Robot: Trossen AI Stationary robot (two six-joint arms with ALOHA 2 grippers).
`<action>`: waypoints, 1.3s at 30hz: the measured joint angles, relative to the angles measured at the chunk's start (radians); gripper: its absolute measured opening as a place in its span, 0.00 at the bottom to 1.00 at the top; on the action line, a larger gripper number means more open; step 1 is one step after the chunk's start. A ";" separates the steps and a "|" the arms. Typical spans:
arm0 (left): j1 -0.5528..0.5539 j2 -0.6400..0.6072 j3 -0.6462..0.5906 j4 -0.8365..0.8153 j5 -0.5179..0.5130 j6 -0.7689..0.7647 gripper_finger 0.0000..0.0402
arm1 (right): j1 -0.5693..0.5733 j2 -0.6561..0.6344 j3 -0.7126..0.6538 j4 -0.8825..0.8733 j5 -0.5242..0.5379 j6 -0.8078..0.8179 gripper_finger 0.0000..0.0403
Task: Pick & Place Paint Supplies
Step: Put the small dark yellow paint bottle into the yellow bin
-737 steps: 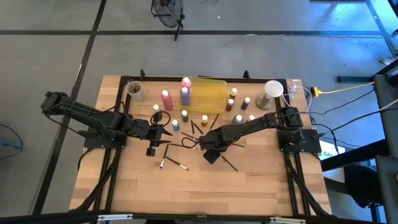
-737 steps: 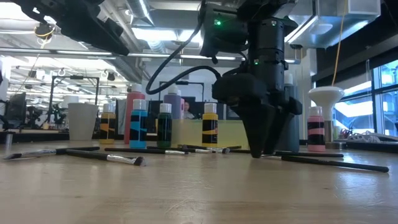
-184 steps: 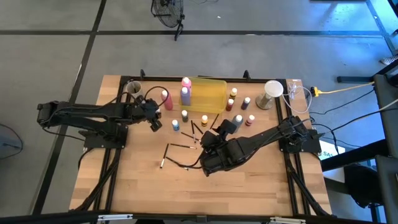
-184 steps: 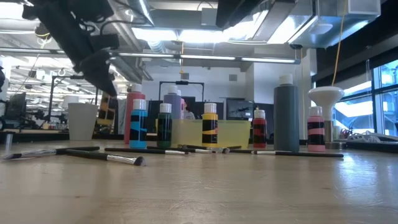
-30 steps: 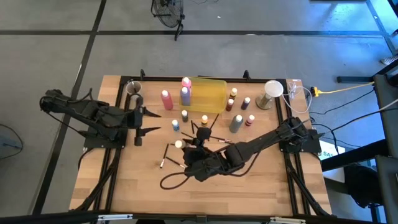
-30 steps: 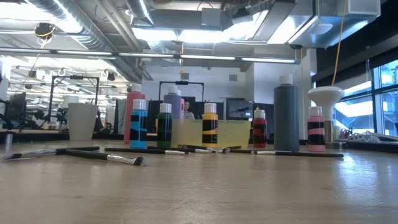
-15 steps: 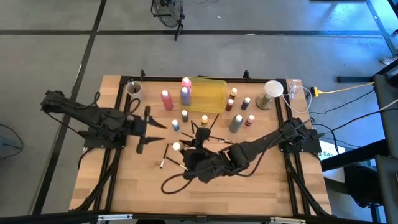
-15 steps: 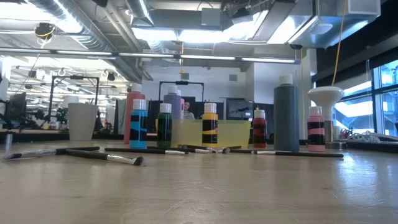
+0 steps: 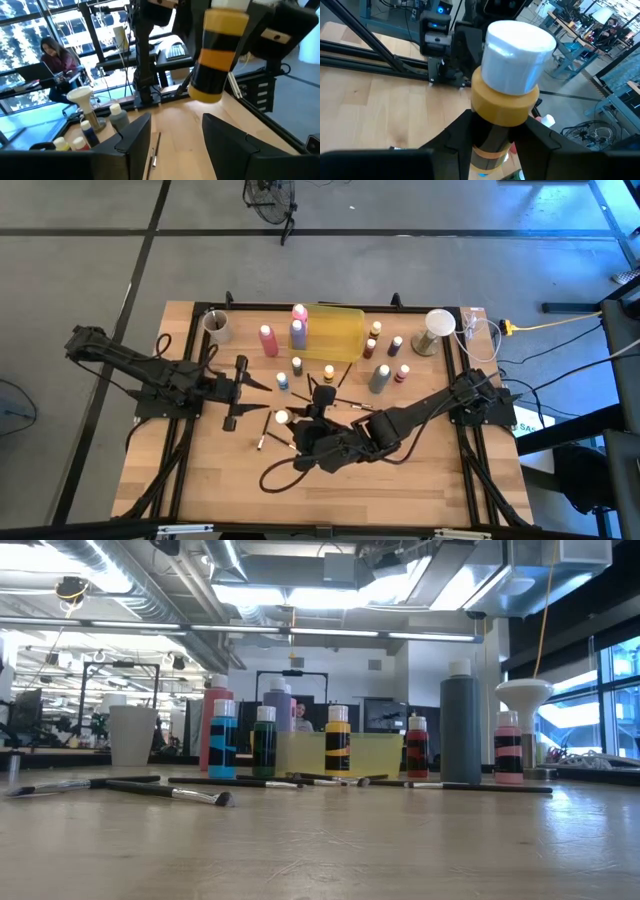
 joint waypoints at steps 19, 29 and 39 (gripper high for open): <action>0.000 0.074 -0.060 0.260 -0.001 0.060 0.39 | -0.008 0.000 0.000 0.029 -0.035 -0.021 0.30; 0.000 0.155 -0.060 0.313 0.001 0.071 0.39 | -0.017 0.000 0.000 0.030 -0.042 -0.022 0.30; 0.000 0.164 -0.060 0.331 0.089 0.062 0.38 | -0.018 0.000 0.000 0.028 -0.042 -0.023 0.30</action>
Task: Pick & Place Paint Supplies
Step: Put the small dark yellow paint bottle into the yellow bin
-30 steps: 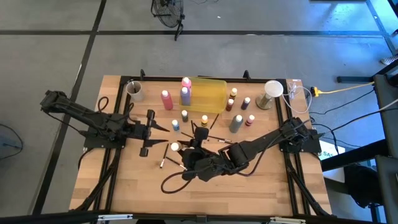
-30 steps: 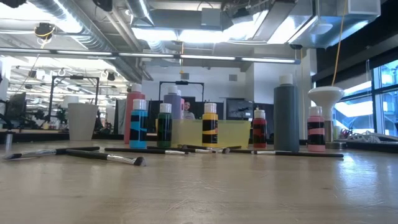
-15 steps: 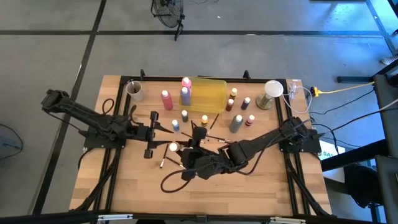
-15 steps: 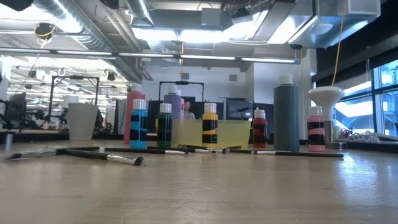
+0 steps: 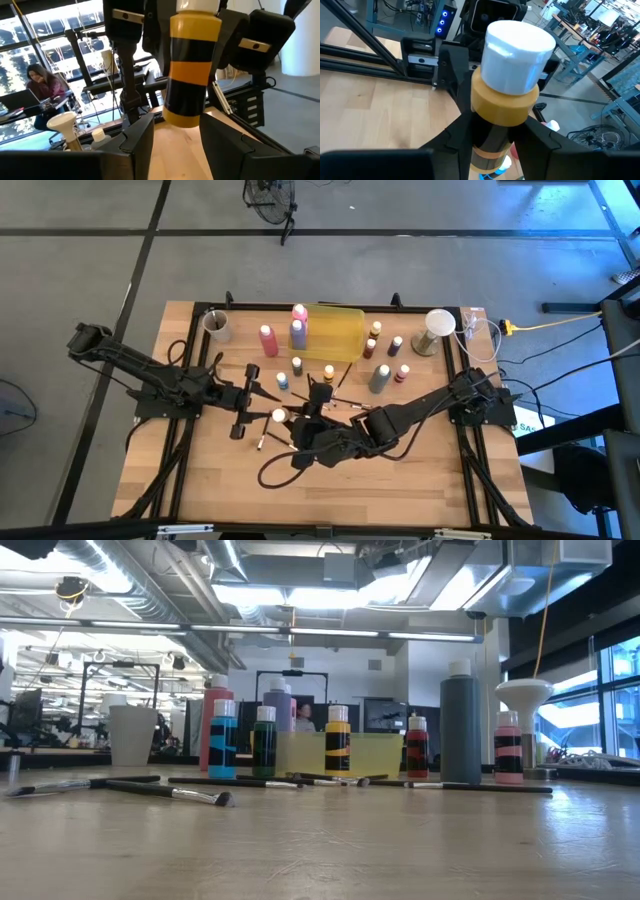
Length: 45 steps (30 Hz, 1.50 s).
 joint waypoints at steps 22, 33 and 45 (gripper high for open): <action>0.000 0.000 0.001 -0.007 0.025 0.032 0.54 | -0.016 0.000 0.000 -0.002 -0.032 0.000 0.30; 0.001 0.096 0.002 0.066 -0.006 0.009 0.63 | -0.033 0.000 0.000 -0.001 -0.035 0.001 0.30; 0.001 0.143 0.002 0.164 -0.008 0.044 0.64 | -0.034 0.000 0.000 -0.014 -0.037 0.004 0.30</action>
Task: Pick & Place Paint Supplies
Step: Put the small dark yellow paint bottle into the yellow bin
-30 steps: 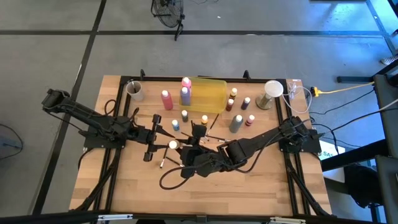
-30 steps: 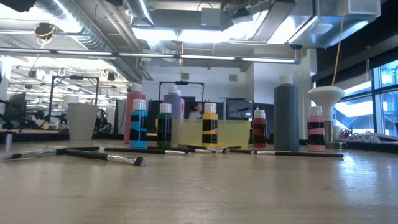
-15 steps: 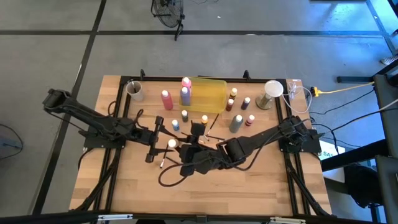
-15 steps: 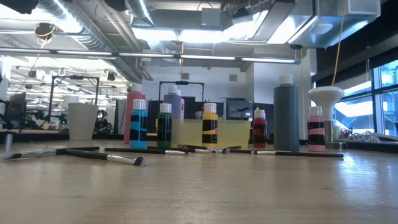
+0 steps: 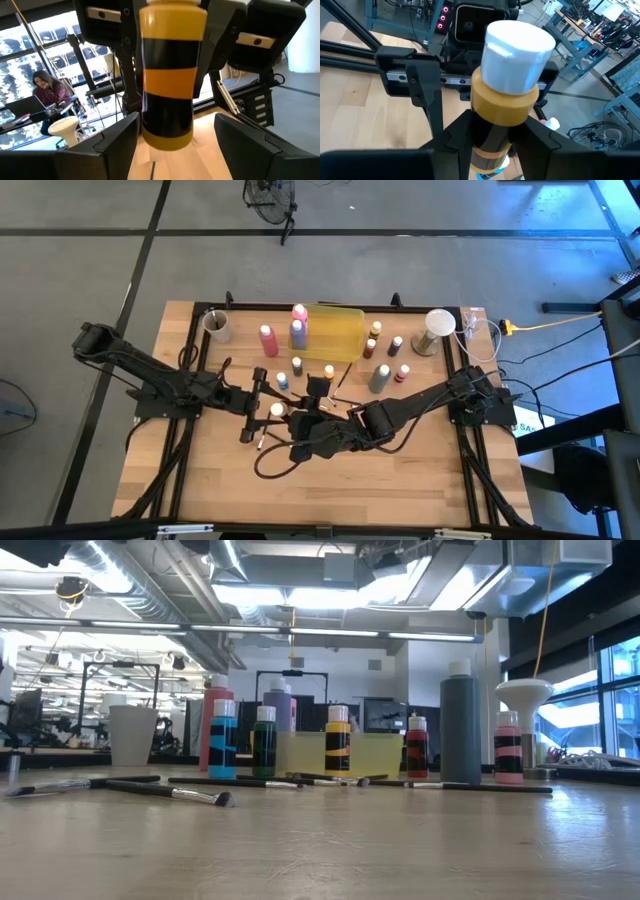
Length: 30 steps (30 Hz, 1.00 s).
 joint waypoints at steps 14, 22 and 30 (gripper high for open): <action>0.000 0.000 0.000 0.038 -0.001 -0.001 0.64 | -0.012 0.000 0.000 0.008 -0.035 0.003 0.30; 0.000 0.000 0.000 0.038 -0.023 -0.001 0.64 | -0.019 0.000 0.000 0.007 -0.049 0.004 0.30; 0.000 0.018 0.000 0.043 -0.025 -0.001 0.64 | -0.019 0.000 0.000 0.008 -0.049 0.004 0.30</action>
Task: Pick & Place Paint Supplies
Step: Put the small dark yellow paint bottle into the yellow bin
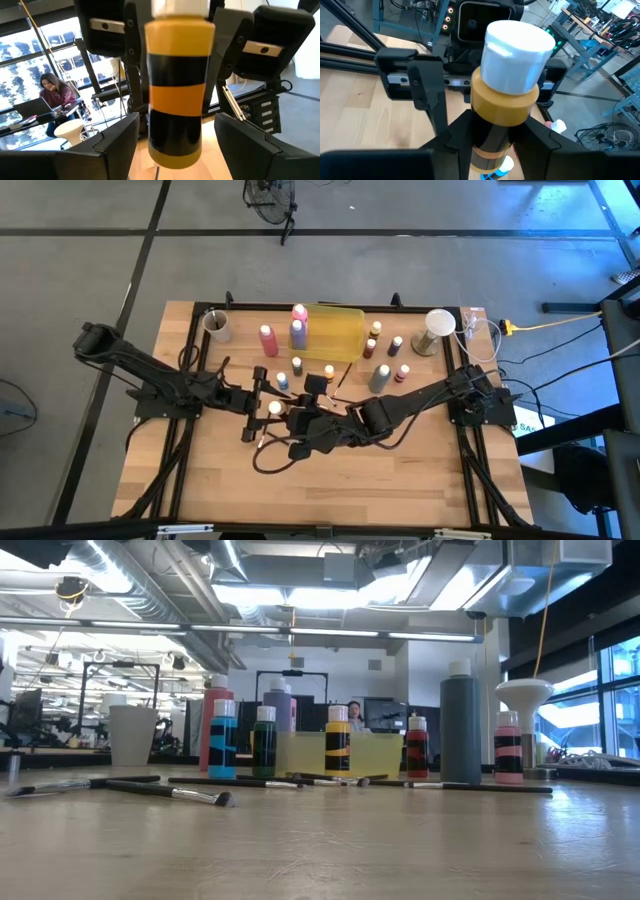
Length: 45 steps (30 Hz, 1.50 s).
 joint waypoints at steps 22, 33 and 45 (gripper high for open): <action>0.000 0.023 0.000 0.062 -0.006 0.057 0.63 | 0.000 0.000 0.000 0.001 -0.001 -0.007 0.30; 0.017 0.022 0.000 0.081 -0.034 0.101 0.58 | -0.007 0.000 0.000 0.000 -0.002 -0.008 0.30; 0.027 0.053 0.000 0.087 -0.026 0.079 0.47 | -0.025 0.000 0.000 0.000 -0.046 -0.008 0.30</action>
